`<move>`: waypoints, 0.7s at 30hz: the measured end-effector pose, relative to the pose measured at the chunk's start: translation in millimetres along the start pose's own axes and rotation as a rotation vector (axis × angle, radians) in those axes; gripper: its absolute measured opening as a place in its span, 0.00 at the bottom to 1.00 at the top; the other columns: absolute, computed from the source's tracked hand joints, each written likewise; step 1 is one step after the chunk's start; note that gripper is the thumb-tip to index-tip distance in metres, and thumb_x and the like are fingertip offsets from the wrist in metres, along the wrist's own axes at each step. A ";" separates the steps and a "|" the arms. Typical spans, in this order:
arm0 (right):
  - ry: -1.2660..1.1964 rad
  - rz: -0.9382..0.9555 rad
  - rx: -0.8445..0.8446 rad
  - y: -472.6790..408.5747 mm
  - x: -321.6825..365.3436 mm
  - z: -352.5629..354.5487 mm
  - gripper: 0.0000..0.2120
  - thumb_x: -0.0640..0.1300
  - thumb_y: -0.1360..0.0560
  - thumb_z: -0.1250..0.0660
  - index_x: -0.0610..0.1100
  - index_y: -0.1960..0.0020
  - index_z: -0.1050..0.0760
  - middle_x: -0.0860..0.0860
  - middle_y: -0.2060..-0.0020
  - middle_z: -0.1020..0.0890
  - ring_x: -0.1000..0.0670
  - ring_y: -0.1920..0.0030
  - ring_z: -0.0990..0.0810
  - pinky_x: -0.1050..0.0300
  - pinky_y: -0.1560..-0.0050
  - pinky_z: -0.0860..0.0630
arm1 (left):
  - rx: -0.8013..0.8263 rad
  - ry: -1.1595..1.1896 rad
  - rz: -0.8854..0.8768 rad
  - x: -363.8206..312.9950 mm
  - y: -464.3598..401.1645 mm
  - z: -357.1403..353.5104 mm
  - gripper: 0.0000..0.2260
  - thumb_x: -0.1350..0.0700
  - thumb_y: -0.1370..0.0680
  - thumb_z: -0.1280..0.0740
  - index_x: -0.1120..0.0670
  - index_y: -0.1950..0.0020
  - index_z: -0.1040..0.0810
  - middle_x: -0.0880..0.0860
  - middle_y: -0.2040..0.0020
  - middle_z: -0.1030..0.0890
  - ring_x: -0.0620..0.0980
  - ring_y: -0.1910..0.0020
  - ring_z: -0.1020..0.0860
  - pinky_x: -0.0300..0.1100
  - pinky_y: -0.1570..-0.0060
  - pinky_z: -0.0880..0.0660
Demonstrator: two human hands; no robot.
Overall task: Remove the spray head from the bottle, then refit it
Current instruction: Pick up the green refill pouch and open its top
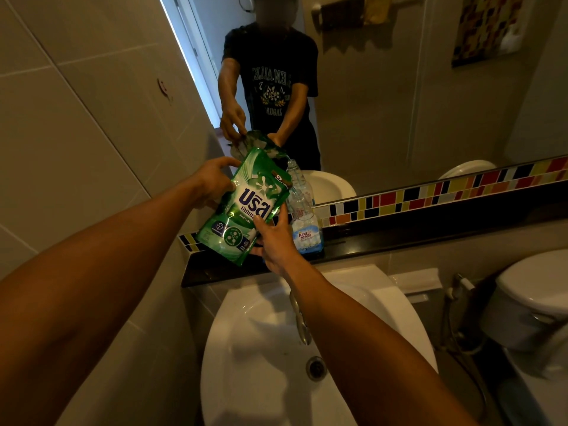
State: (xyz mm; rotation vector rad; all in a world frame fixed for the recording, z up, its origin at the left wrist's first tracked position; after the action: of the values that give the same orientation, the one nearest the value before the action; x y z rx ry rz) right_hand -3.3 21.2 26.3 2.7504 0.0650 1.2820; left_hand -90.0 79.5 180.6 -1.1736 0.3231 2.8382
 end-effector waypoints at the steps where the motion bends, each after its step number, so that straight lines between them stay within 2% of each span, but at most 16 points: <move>1: 0.003 0.001 -0.002 0.0 0.1 0.1 0.35 0.38 0.16 0.37 0.65 0.20 0.47 0.46 0.31 0.21 0.40 0.34 0.19 0.35 0.50 0.16 | 0.004 -0.001 -0.002 -0.6 0.1 -0.3 0.26 0.69 0.21 0.36 0.46 0.28 0.29 0.62 0.44 0.21 0.57 0.53 0.19 0.57 0.61 0.19; 7: 0.007 0.001 -0.006 -0.9 0.0 0.5 0.35 0.38 0.16 0.36 0.65 0.20 0.47 0.46 0.32 0.20 0.40 0.35 0.18 0.32 0.47 0.17 | 0.004 0.007 -0.002 0.0 0.0 0.8 0.26 0.69 0.20 0.36 0.45 0.28 0.29 0.62 0.43 0.20 0.59 0.50 0.18 0.57 0.60 0.18; 13: 0.041 0.022 0.005 -2.4 2.1 5.2 0.33 0.37 0.16 0.36 0.63 0.20 0.44 0.46 0.31 0.21 0.39 0.35 0.18 0.30 0.47 0.18 | -0.026 0.052 -0.019 9.7 -2.9 -2.6 0.26 0.70 0.21 0.36 0.46 0.28 0.30 0.60 0.48 0.20 0.54 0.58 0.19 0.53 0.65 0.20; 15: 0.057 0.028 0.006 -2.5 2.9 8.4 0.34 0.37 0.17 0.36 0.62 0.20 0.45 0.46 0.31 0.21 0.39 0.35 0.18 0.31 0.50 0.17 | -0.044 0.072 -0.029 17.6 -4.3 -5.4 0.27 0.70 0.21 0.36 0.47 0.27 0.30 0.58 0.52 0.20 0.53 0.60 0.19 0.52 0.65 0.19; 17: 0.079 0.037 -0.007 -3.5 3.3 14.2 0.35 0.36 0.17 0.36 0.61 0.19 0.46 0.45 0.30 0.22 0.38 0.35 0.18 0.34 0.53 0.15 | -0.061 0.107 -0.047 22.5 -4.1 -11.1 0.27 0.71 0.21 0.36 0.50 0.26 0.30 0.56 0.55 0.21 0.52 0.61 0.21 0.46 0.69 0.18; 19: 0.115 0.059 -0.028 -5.1 4.2 21.7 0.36 0.35 0.17 0.36 0.59 0.18 0.46 0.44 0.29 0.22 0.38 0.34 0.19 0.33 0.49 0.16 | -0.083 0.154 -0.061 26.8 -2.3 -16.3 0.26 0.72 0.21 0.37 0.52 0.27 0.31 0.55 0.57 0.23 0.50 0.63 0.22 0.39 0.76 0.22; 21: 0.169 0.070 -0.048 -7.9 3.6 30.4 0.38 0.35 0.17 0.35 0.59 0.18 0.48 0.45 0.28 0.23 0.39 0.33 0.20 0.29 0.41 0.20 | -0.106 0.165 -0.071 32.9 -2.2 -21.8 0.25 0.71 0.21 0.37 0.52 0.27 0.31 0.54 0.59 0.23 0.49 0.65 0.23 0.37 0.78 0.25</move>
State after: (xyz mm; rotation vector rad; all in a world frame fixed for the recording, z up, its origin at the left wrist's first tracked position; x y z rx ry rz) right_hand 22.3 27.0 8.8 2.6208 -0.0485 1.5110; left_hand -98.0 76.1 142.0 -1.4132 0.1358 2.7343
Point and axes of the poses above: each hand's wrist, its own y-axis away from the middle knuckle, its own z-axis out of the back of the hand, x = y × z, the point moved 10 cm from there along -y, towards the middle knuckle
